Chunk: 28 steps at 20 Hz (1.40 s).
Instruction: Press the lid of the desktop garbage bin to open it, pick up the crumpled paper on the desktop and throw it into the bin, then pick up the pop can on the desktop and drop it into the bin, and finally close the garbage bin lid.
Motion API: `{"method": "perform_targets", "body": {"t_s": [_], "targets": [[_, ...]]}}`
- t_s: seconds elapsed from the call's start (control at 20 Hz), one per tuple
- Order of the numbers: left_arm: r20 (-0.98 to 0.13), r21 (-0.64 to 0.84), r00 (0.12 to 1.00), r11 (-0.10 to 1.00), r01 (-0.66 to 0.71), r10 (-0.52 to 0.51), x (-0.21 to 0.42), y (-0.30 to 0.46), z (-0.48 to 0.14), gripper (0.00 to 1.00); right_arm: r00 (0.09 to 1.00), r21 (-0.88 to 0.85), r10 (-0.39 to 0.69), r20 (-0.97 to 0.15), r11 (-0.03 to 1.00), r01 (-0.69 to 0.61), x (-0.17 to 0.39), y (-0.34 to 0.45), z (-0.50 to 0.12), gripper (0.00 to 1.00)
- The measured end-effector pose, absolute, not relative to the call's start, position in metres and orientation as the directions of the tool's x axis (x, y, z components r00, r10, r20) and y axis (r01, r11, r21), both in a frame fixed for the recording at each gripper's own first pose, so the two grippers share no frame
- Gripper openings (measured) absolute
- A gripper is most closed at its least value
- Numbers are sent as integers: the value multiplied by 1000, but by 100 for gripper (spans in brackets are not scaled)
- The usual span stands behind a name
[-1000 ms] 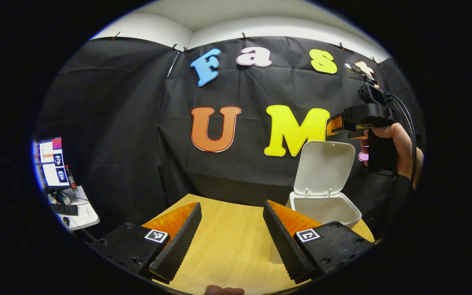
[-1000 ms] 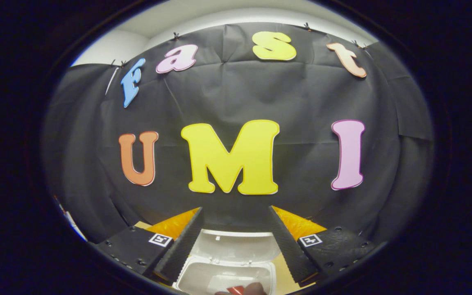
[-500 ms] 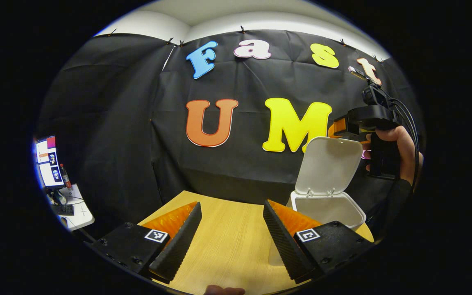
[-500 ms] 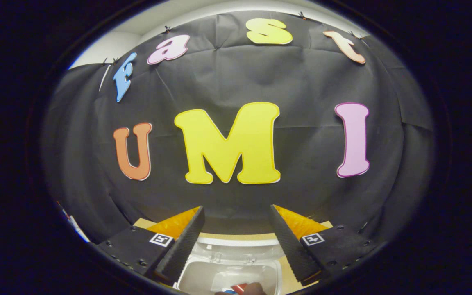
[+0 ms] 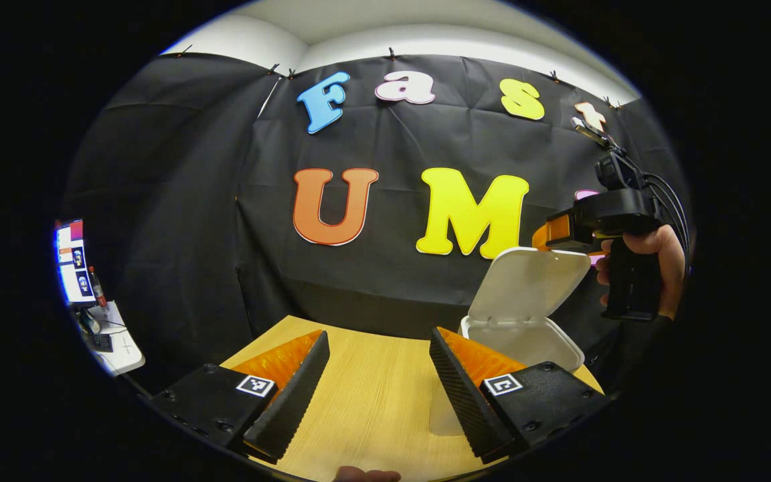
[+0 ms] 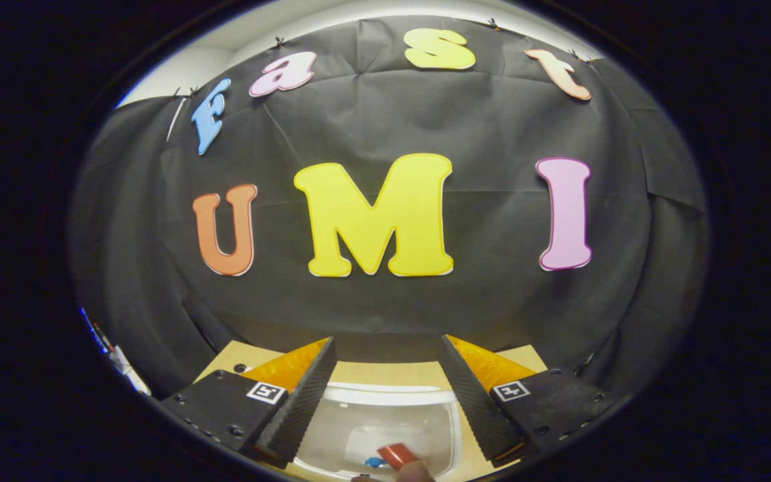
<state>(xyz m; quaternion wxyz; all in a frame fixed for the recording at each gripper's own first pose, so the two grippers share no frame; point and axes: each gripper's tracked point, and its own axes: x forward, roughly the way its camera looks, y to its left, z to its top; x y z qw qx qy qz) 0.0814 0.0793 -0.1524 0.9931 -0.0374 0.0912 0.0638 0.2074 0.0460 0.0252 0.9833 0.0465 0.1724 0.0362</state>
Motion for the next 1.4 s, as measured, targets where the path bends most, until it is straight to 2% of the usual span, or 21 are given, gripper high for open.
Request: {"method": "perform_targets", "body": {"t_s": [0.7, 0.75, 0.8, 0.85, 1.2, 1.25, 1.4], "targets": [[-162, -55, 983, 994, -91, 81, 48, 72, -144, 97, 896, 76, 71, -439, 996, -42, 138, 42, -41, 94], [-162, -54, 983, 994, -92, 82, 45, 73, -143, 97, 891, 75, 71, -448, 996, -41, 135, 42, -46, 96], [-163, -54, 983, 994, -94, 84, 44, 73, -143, 97, 888, 74, 71, -454, 996, -42, 132, 42, -52, 94], [-164, -54, 983, 994, -95, 85, 42, 73, -144, 97, 886, 72, 70, -458, 997, -41, 129, 42, -56, 96], [-162, -54, 982, 993, -104, 94, 38, 75, -143, 97, 848, 41, 69, -525, 998, -56, 113, 47, -101, 94], [-161, -54, 982, 993, -104, 94, 39, 74, -142, 97, 847, 40, 70, -527, 998, -58, 113, 47, -103, 97], [-161, -56, 983, 993, -103, 93, 41, 73, -143, 97, 844, 42, 76, -531, 997, -64, 112, 47, -110, 97]]}}
